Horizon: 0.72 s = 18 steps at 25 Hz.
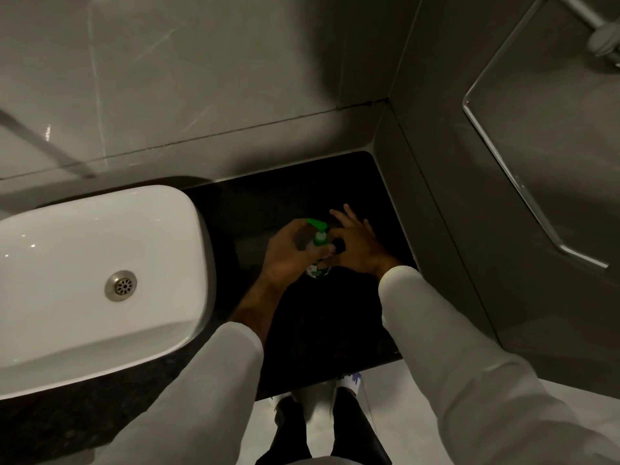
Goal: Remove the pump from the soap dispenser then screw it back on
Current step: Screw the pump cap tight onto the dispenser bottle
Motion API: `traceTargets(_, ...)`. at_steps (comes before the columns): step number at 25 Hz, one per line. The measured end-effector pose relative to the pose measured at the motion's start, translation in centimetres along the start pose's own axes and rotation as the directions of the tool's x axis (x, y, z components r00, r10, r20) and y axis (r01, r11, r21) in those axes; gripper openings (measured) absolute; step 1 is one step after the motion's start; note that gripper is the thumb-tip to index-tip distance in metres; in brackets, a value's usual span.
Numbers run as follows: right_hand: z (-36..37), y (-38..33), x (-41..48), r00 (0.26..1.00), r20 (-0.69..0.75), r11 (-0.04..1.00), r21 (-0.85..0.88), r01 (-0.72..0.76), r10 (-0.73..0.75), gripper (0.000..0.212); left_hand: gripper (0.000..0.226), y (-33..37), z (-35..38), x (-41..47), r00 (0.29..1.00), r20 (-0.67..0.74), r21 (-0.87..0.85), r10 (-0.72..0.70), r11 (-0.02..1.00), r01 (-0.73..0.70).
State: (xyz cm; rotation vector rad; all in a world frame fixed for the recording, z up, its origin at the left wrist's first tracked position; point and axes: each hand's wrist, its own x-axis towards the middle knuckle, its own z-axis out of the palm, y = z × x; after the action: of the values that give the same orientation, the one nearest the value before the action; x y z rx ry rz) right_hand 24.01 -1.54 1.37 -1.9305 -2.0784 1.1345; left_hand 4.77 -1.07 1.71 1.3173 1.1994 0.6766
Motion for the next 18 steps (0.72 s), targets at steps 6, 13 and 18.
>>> traceTargets(6, -0.2, -0.2, -0.1, 1.000, -0.011, 1.000, 0.015, -0.009, 0.009, 0.048, 0.030, -0.1, -0.1, 0.5, 0.999, 0.019, 0.109, -0.029, 0.994, 0.026)
traceTargets(13, 0.0, -0.9, -0.1, 1.000, -0.013, 1.000, 0.002, -0.002, 0.002, 0.054, 0.029, -0.2, 0.4, 0.2, 0.996, -0.092, 0.243, 0.016, 0.970, 0.007)
traceTargets(18, -0.4, -0.4, -0.5, 0.999, 0.005, 0.995, 0.091, -0.046, 0.046, 0.079, 0.042, -0.3, -0.6, 0.6, 0.991, 0.133, 0.012, -0.015, 1.000, 0.014)
